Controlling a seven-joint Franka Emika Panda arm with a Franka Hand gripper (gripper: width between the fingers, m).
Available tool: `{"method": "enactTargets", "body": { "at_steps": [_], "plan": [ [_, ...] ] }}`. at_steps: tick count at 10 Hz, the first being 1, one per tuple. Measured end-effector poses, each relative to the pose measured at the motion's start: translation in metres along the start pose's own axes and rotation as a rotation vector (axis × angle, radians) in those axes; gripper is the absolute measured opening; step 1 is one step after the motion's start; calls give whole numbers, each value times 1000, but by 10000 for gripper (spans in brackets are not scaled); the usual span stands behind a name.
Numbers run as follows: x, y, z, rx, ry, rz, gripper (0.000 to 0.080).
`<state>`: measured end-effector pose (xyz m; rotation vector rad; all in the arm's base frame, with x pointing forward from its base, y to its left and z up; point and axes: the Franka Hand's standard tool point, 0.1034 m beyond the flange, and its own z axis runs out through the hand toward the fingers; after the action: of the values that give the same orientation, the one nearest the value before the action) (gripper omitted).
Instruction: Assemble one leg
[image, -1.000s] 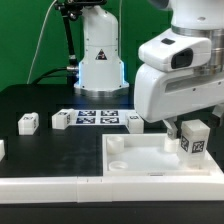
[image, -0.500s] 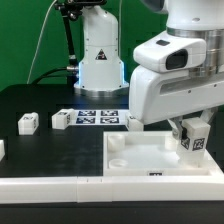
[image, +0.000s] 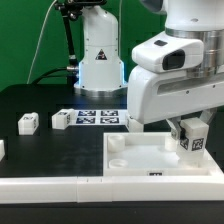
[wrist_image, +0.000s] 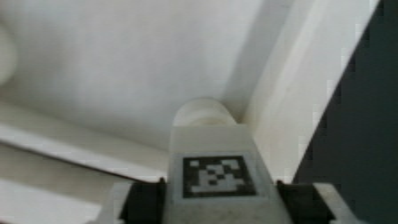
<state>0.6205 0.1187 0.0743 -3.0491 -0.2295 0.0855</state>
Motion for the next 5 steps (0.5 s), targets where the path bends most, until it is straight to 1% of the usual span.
{"method": "enactTargets", "body": {
  "at_steps": [2,3,4,5],
  "plan": [
    [-4,-3,1,2,40,270,295],
    [-5,-4,2,7,42,377,295],
    [-5,-5,2,25,38,521,295],
    [-5,-6,2,30,37,620,295]
  ]
}}
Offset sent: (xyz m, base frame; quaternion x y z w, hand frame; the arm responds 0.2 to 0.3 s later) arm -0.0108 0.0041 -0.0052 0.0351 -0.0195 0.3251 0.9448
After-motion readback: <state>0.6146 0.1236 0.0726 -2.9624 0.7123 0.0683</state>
